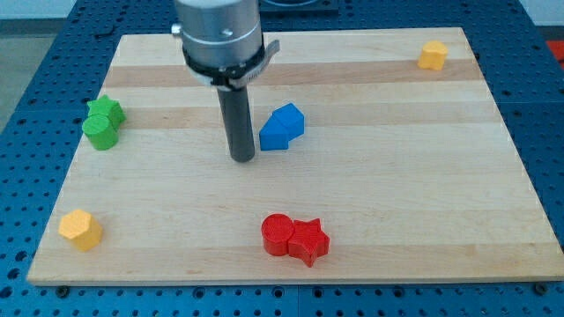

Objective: Slide the yellow heart to the center right

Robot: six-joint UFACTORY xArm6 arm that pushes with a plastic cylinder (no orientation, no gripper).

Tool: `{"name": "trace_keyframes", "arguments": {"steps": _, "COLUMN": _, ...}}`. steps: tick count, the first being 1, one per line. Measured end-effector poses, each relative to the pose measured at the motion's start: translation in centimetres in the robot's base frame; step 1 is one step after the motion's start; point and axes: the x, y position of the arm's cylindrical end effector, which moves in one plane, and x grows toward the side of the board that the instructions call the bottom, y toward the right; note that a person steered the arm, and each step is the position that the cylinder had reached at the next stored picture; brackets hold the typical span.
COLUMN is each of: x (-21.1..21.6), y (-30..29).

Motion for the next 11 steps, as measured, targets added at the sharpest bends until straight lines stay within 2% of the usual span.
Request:
{"name": "trace_keyframes", "arguments": {"steps": 1, "x": 1.4, "y": 2.3}}
{"name": "trace_keyframes", "arguments": {"steps": 2, "x": -2.2, "y": 9.3}}
{"name": "trace_keyframes", "arguments": {"steps": 4, "x": -13.1, "y": 22.5}}
{"name": "trace_keyframes", "arguments": {"steps": 5, "x": -16.8, "y": 28.7}}
{"name": "trace_keyframes", "arguments": {"steps": 6, "x": -17.3, "y": 33.9}}
{"name": "trace_keyframes", "arguments": {"steps": 8, "x": -22.9, "y": 35.3}}
{"name": "trace_keyframes", "arguments": {"steps": 9, "x": -23.4, "y": 33.6}}
{"name": "trace_keyframes", "arguments": {"steps": 11, "x": -14.8, "y": 32.5}}
